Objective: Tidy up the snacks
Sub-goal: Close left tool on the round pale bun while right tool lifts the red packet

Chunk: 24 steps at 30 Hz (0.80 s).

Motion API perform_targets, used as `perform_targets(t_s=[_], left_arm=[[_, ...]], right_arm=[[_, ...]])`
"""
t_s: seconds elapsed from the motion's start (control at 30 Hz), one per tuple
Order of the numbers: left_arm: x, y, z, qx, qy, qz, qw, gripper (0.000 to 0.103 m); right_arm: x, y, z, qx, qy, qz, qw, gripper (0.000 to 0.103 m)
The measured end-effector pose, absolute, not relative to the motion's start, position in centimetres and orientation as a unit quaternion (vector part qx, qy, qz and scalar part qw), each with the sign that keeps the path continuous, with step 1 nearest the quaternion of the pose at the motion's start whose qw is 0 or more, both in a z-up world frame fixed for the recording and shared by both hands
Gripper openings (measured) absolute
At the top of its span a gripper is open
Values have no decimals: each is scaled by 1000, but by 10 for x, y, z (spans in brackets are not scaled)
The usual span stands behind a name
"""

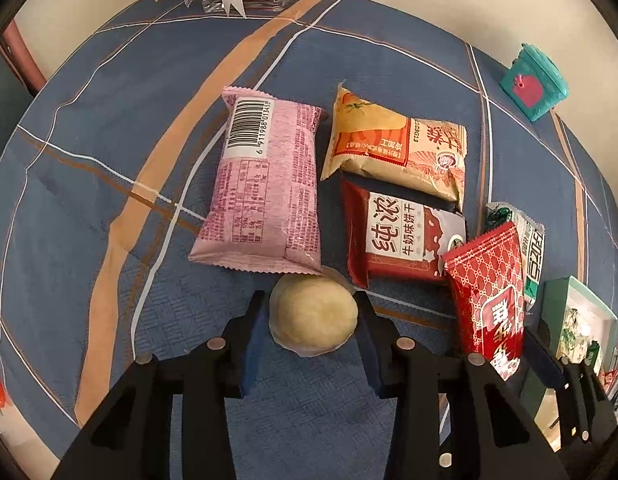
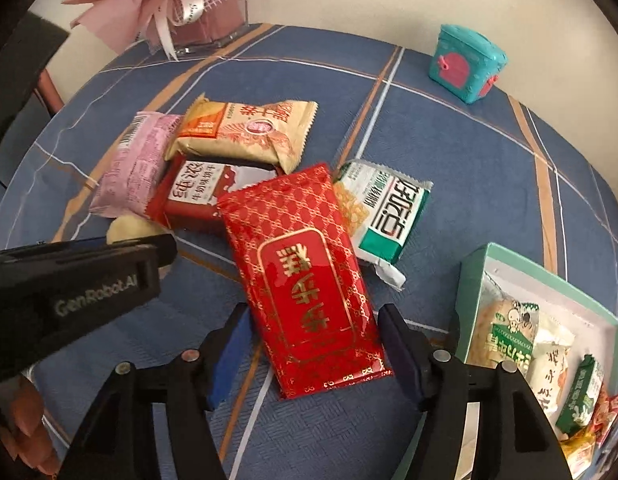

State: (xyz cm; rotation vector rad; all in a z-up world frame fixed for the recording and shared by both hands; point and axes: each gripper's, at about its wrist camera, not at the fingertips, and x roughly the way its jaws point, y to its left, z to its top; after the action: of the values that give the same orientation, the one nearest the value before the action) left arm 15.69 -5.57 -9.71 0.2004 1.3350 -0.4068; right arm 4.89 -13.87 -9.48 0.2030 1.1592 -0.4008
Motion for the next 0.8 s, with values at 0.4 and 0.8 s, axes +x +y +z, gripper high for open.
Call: perform_targets(t_s=[0.4,0.8], left_arm=[[164,-61,-98,108,608,-199,761,60],[149,-78,-96,168,590,-199,764,48]], right_arm=[[44,-154,-97,144,544,-195,803,55],[43,-159,-100,157,547,-193,799,55]])
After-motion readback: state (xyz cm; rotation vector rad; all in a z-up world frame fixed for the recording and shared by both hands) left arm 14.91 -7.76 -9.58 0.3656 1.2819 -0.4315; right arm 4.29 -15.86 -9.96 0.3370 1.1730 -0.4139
